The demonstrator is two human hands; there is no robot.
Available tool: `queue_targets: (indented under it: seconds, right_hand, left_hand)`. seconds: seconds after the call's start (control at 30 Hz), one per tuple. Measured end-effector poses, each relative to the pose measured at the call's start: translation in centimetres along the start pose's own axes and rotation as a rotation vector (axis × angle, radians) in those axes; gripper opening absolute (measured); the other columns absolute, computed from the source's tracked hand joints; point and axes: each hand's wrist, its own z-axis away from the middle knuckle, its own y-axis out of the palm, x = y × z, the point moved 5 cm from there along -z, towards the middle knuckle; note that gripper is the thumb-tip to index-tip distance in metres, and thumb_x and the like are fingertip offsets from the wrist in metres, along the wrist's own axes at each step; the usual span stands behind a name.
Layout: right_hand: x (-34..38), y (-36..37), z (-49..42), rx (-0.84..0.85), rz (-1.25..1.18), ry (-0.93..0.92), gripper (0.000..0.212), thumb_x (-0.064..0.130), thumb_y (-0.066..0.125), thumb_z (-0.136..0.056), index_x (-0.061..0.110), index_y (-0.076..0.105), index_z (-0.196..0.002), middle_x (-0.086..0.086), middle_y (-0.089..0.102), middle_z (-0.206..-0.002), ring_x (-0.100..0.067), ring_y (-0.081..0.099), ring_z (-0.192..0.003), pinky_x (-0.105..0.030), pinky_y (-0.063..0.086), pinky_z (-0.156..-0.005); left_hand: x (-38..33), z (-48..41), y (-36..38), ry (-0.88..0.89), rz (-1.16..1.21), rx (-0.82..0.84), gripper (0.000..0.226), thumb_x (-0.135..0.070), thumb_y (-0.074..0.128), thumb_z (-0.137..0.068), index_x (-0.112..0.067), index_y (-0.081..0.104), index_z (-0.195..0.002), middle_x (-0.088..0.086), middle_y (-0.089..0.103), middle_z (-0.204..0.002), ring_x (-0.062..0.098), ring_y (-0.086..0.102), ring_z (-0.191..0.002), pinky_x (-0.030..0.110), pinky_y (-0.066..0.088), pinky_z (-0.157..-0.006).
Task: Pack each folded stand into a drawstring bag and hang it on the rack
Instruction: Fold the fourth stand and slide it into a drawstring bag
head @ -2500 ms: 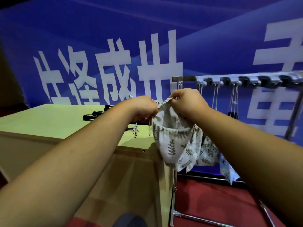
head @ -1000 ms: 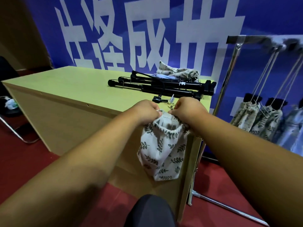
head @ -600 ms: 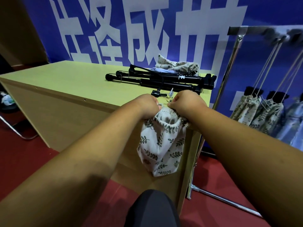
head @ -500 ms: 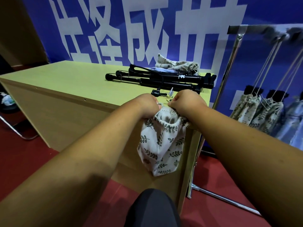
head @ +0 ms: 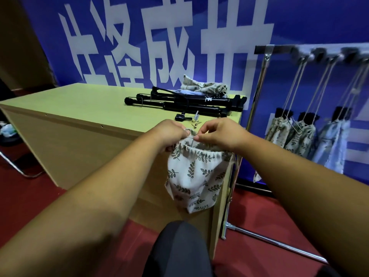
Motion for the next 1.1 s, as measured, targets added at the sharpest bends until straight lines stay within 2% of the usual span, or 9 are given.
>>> queue_targets:
  seconds: [0.2, 0.3, 0.4, 0.53, 0.7, 0.8, 0.9, 0.97, 1.1]
  right_hand:
    - [1.0, -2.5, 2.9, -0.045, 0.302, -0.034, 0.022, 0.048, 0.077, -0.096, 0.028, 0.078, -0.088, 0.001, 0.078, -0.076, -0.020, 0.075, -0.071, -0.037, 0.063, -0.065]
    - [0.9, -4.2, 4.6, -0.057, 0.312, -0.024, 0.022, 0.047, 0.074, -0.098, 0.029, 0.077, -0.087, 0.001, 0.077, -0.079, -0.018, 0.072, -0.070, -0.034, 0.058, -0.061]
    - [0.2, -5.7, 6.5, -0.088, 0.312, 0.000, 0.021, 0.044, 0.072, -0.100, 0.025, 0.078, -0.093, 0.003, 0.076, -0.087, -0.012, 0.071, -0.079, -0.030, 0.054, -0.068]
    - [-2.9, -6.7, 9.2, -0.089, 0.327, 0.097, 0.022, 0.043, 0.069, -0.102, 0.022, 0.075, -0.099, 0.004, 0.074, -0.090, -0.012, 0.070, -0.083, -0.028, 0.052, -0.068]
    - [-9.9, -6.3, 12.0, -0.099, 0.395, 0.256, 0.024, 0.035, 0.066, -0.103, 0.015, 0.077, -0.096, -0.002, 0.074, -0.089, -0.014, 0.068, -0.079, -0.028, 0.051, -0.063]
    - [-14.8, -5.5, 13.2, -0.108, 0.399, 0.369, 0.027, 0.031, 0.066, -0.101, 0.009, 0.078, -0.090, -0.010, 0.075, -0.089, -0.025, 0.071, -0.085, -0.039, 0.059, -0.073]
    - [-19.2, -4.4, 13.9, -0.112, 0.368, 0.456, 0.032, 0.029, 0.065, -0.102, 0.008, 0.074, -0.080, -0.011, 0.072, -0.080, -0.027, 0.068, -0.077, -0.030, 0.048, -0.064]
    - [-21.9, -3.7, 14.2, -0.123, 0.348, 0.500, 0.032, 0.028, 0.064, -0.103, 0.006, 0.074, -0.081, -0.012, 0.071, -0.082, -0.029, 0.068, -0.081, -0.033, 0.049, -0.068]
    - [-27.1, -1.9, 14.7, -0.113, 0.298, 0.590, 0.031, 0.030, 0.065, -0.102, 0.005, 0.075, -0.085, -0.012, 0.074, -0.090, -0.029, 0.070, -0.090, -0.038, 0.056, -0.079]
  left_hand:
    - [-2.3, 1.9, 1.2, 0.065, -0.039, 0.032, 0.015, -0.035, 0.080, -0.091, -0.022, 0.078, -0.098, 0.008, 0.079, -0.095, 0.033, 0.075, -0.095, 0.044, 0.059, -0.089]
    - [-3.3, 2.9, 1.8, 0.089, -0.060, 0.064, 0.013, -0.036, 0.079, -0.093, -0.024, 0.078, -0.098, 0.003, 0.075, -0.086, 0.027, 0.068, -0.081, 0.031, 0.051, -0.071]
    - [-4.6, 4.6, 3.0, 0.125, -0.101, 0.112, 0.010, -0.031, 0.077, -0.097, -0.021, 0.080, -0.098, 0.001, 0.074, -0.075, 0.018, 0.065, -0.065, 0.025, 0.047, -0.063]
    - [-5.9, 7.1, 6.0, 0.177, -0.234, 0.194, 0.006, -0.023, 0.076, -0.099, -0.018, 0.078, -0.100, 0.000, 0.059, -0.056, 0.009, 0.043, -0.036, 0.017, 0.032, -0.039]
    - [-4.3, 8.4, 13.2, 0.221, -0.413, 0.378, 0.012, -0.011, 0.078, -0.095, -0.009, 0.075, -0.106, 0.005, 0.072, -0.072, 0.007, 0.061, -0.042, 0.021, 0.047, -0.042]
    - [-2.4, 8.1, 18.0, 0.200, -0.432, 0.464, 0.014, -0.004, 0.080, -0.091, -0.009, 0.074, -0.102, 0.006, 0.072, -0.083, 0.010, 0.064, -0.046, 0.020, 0.050, -0.044]
    - [0.1, 6.7, 22.4, 0.158, -0.427, 0.513, 0.023, -0.003, 0.083, -0.089, -0.019, 0.068, -0.095, 0.009, 0.070, -0.100, 0.020, 0.069, -0.056, 0.035, 0.065, -0.062]
    - [1.7, 5.7, 24.9, 0.139, -0.457, 0.508, 0.024, -0.002, 0.081, -0.091, -0.016, 0.065, -0.101, 0.012, 0.070, -0.107, 0.025, 0.069, -0.059, 0.043, 0.065, -0.068]
    - [4.8, 3.8, 29.1, 0.133, -0.542, 0.501, 0.023, -0.002, 0.076, -0.094, -0.016, 0.062, -0.105, 0.012, 0.072, -0.105, 0.024, 0.069, -0.055, 0.031, 0.059, -0.055]
